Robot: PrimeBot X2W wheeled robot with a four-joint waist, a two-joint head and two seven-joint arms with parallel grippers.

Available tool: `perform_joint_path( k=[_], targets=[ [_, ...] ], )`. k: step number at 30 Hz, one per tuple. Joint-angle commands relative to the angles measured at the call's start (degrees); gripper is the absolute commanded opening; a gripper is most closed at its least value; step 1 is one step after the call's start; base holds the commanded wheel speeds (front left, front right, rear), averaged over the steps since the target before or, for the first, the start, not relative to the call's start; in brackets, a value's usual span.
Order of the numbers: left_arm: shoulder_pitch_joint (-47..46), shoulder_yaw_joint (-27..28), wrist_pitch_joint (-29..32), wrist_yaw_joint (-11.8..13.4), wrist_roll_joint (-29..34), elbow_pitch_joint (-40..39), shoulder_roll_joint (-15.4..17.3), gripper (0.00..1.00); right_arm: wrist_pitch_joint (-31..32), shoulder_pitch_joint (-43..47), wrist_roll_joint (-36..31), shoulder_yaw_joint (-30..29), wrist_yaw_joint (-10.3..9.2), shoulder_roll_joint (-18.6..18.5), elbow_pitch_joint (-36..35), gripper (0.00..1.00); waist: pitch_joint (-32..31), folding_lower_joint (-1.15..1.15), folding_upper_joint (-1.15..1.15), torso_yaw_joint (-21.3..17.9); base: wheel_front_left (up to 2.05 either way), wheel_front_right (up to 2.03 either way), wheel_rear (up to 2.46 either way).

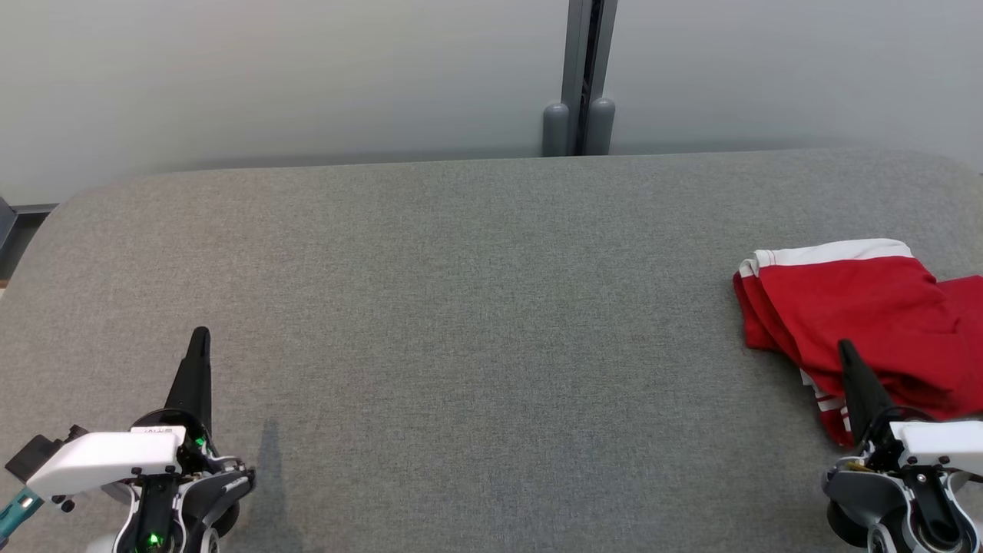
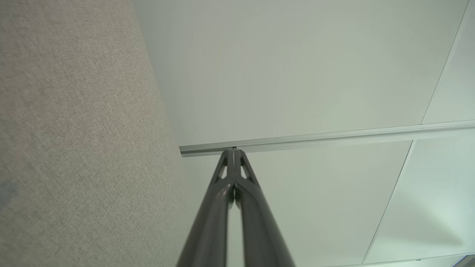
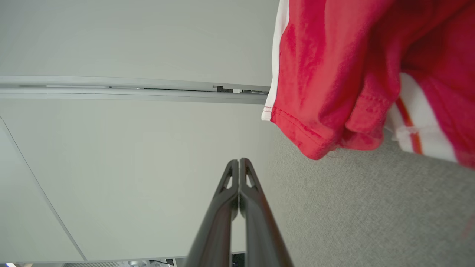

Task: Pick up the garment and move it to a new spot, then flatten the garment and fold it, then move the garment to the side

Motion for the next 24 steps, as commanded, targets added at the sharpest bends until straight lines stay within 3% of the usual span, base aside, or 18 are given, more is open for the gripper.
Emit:
perform_joint_path(
  k=[1, 24],
  targets=[
    [-0.9, 0.4, 0.3, 0.1, -1.3, -0.3, 0.3, 0.00, 0.5, -0.6, 1.6, -0.1, 0.02, -0.5, 0.2, 0.00, 0.0, 0.00, 0.00, 0.0, 0.00, 0.00, 0.00],
    [-1.4, 0.5, 0.8, 0.2, -3.1, -0.4, 0.3, 0.00, 0.3, -1.0, 4.3, 0.7, 0.02, -1.1, 0.3, 0.00, 0.1, 0.00, 0.00, 0.0, 0.00, 0.00, 0.00]
  ],
)
